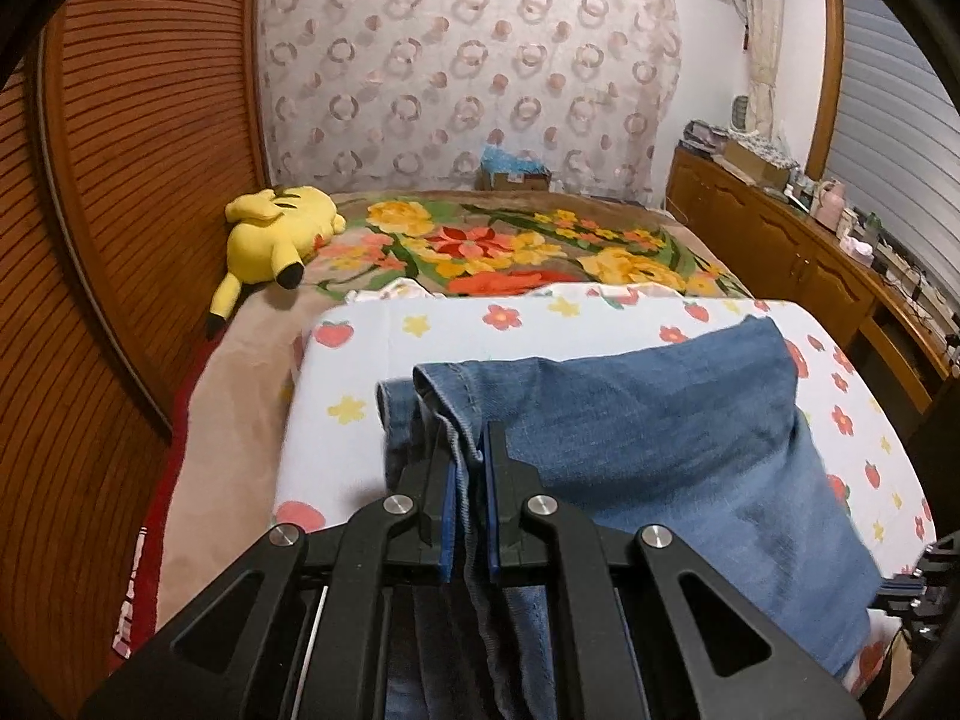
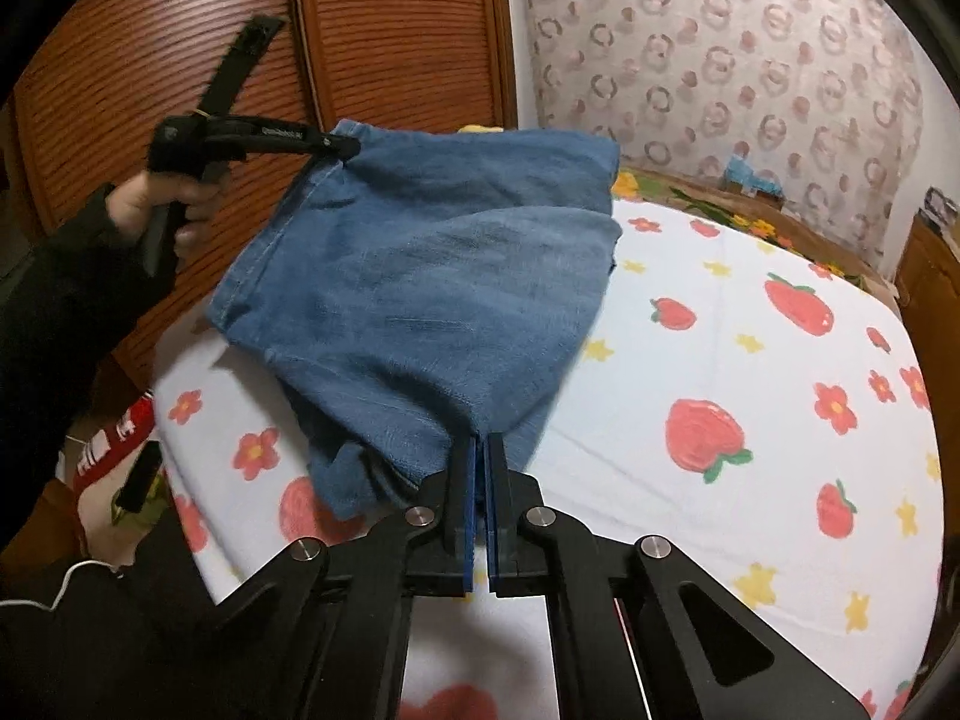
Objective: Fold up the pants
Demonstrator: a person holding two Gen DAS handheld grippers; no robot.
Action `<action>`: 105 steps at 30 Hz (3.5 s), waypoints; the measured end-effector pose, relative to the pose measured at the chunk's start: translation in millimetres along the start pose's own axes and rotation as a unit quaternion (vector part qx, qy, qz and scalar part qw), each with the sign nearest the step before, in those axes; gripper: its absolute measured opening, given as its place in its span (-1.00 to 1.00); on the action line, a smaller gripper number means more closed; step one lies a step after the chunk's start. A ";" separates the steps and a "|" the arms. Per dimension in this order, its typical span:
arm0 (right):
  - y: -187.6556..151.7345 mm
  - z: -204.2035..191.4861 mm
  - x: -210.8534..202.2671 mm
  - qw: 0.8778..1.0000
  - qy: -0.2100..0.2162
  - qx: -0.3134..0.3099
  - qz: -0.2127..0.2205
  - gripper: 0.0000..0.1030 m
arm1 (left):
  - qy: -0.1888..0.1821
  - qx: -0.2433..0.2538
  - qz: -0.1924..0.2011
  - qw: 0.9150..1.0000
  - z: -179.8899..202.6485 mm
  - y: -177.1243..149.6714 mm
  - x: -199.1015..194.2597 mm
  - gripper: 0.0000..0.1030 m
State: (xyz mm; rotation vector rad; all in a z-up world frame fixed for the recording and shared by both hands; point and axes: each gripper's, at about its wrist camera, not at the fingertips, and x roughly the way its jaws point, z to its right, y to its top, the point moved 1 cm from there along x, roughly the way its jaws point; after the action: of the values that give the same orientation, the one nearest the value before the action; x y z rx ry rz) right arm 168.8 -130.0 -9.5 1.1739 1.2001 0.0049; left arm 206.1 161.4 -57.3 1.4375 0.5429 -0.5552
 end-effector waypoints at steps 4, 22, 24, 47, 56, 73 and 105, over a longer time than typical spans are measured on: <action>-7.6 8.7 -28.5 0.999 -0.004 0.028 0.020 -0.98 | 0.002 -0.010 0.006 1.000 -7.7 4.8 -3.1 -0.84; -14.7 9.7 -25.4 0.997 -0.030 0.059 0.025 -0.20 | -0.006 0.040 0.017 0.999 29.8 -32.7 -43.7 0.30; -12.7 10.5 -17.9 0.997 -0.033 0.060 0.024 -0.20 | -0.016 0.043 0.025 0.999 37.0 -37.2 -53.1 0.38; 0.1 20.1 43.4 0.991 -0.016 0.134 -0.021 -0.08 | -0.068 0.047 -0.030 0.996 73.6 -106.7 -49.5 0.42; 7.2 22.7 50.3 0.986 0.051 0.156 -0.023 -0.87 | -0.061 0.037 -0.049 0.996 60.5 -123.7 -35.4 0.42; 144.6 -61.3 59.9 0.989 0.117 0.031 0.090 -0.91 | -0.032 -0.041 0.019 0.998 -19.5 -111.0 -99.1 0.42; 81.6 -124.2 88.8 0.996 0.069 -0.031 0.036 -0.24 | -0.014 -0.033 0.038 0.999 -38.1 -44.8 -81.0 0.42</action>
State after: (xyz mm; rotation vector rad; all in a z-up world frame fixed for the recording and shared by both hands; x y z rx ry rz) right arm 163.8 42.9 -2.1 1.1775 1.2691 0.1800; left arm 114.9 199.3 -40.9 1.3802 0.4774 -0.4924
